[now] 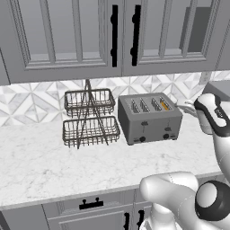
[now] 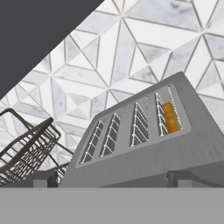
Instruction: Start the toaster. Once the lever pops up, take the bread to the plate on the dining counter.
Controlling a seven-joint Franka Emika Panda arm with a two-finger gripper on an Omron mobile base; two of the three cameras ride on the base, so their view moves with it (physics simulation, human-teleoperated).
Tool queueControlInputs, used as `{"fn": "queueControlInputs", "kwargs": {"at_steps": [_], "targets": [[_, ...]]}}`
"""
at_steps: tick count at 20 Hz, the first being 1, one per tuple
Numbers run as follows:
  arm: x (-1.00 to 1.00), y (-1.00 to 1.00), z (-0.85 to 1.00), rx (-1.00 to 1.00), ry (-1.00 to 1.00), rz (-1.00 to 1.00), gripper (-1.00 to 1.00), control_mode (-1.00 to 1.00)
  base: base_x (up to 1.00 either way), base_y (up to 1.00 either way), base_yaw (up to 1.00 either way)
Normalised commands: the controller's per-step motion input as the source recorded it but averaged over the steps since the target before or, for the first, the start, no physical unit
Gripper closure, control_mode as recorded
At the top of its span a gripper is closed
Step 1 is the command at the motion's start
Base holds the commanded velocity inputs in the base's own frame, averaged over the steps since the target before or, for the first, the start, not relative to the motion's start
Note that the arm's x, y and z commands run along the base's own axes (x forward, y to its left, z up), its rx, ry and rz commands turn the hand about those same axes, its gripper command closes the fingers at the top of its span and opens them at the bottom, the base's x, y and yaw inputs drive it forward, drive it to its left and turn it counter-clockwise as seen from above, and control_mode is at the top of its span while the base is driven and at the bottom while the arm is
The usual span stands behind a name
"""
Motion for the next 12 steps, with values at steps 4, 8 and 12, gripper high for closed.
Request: {"fn": "queueControlInputs", "kwargs": {"at_steps": [4,8,12], "targets": [[0.00,0.00,0.00,0.00,0.00,0.00,-1.00,-1.00,0.00,0.00,0.00],[0.00,0.00,0.00,0.00,0.00,0.00,-1.00,-1.00,0.00,0.00,0.00],[0.00,0.00,0.00,0.00,0.00,0.00,-1.00,-1.00,0.00,0.00,0.00]]}}
